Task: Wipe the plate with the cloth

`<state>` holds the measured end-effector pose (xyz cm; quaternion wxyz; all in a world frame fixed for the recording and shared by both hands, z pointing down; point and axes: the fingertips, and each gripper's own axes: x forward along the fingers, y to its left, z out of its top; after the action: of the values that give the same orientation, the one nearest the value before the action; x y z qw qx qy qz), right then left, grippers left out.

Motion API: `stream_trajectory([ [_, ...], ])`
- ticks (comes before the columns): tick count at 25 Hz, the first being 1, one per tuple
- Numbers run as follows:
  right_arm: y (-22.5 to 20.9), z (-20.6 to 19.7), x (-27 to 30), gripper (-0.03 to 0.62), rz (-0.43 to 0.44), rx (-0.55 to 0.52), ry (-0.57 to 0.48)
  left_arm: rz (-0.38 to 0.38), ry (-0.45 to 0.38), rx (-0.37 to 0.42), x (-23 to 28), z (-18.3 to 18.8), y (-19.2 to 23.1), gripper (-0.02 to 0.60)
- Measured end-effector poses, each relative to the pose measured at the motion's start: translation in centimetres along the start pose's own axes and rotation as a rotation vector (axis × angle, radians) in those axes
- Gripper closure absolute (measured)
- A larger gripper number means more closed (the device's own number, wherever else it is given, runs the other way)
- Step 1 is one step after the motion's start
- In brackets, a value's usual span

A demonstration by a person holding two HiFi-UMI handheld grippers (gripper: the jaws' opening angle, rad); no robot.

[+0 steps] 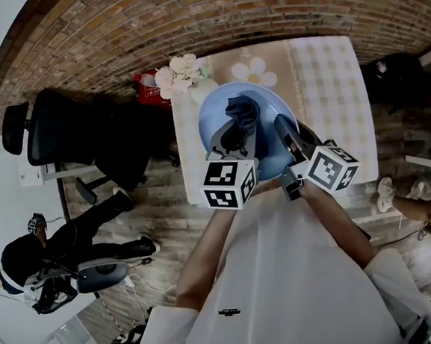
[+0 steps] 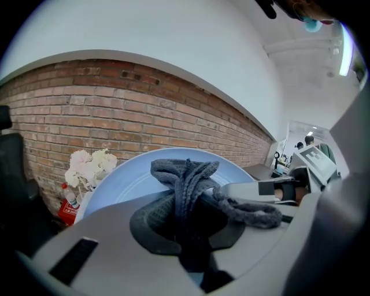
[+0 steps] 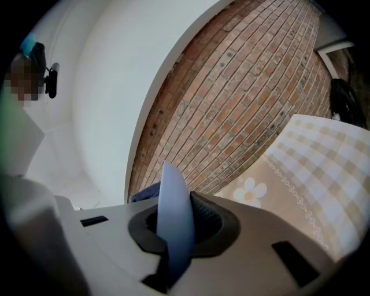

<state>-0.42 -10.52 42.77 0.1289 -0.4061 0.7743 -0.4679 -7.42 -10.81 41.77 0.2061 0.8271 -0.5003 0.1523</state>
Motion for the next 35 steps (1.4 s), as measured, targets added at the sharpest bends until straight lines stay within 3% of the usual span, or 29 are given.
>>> stream_trajectory([
  [20,-1.3,0.6,-0.9,0.536,-0.032,0.011,-0.007,0.15,0.073,0.022,-0.8,-3.2,5.6,0.52],
  [35,-2.4,1.6,-0.7,0.536,-0.028,-0.03,0.009,0.131,0.044,-0.134,-3.0,-3.9,4.8,0.52],
])
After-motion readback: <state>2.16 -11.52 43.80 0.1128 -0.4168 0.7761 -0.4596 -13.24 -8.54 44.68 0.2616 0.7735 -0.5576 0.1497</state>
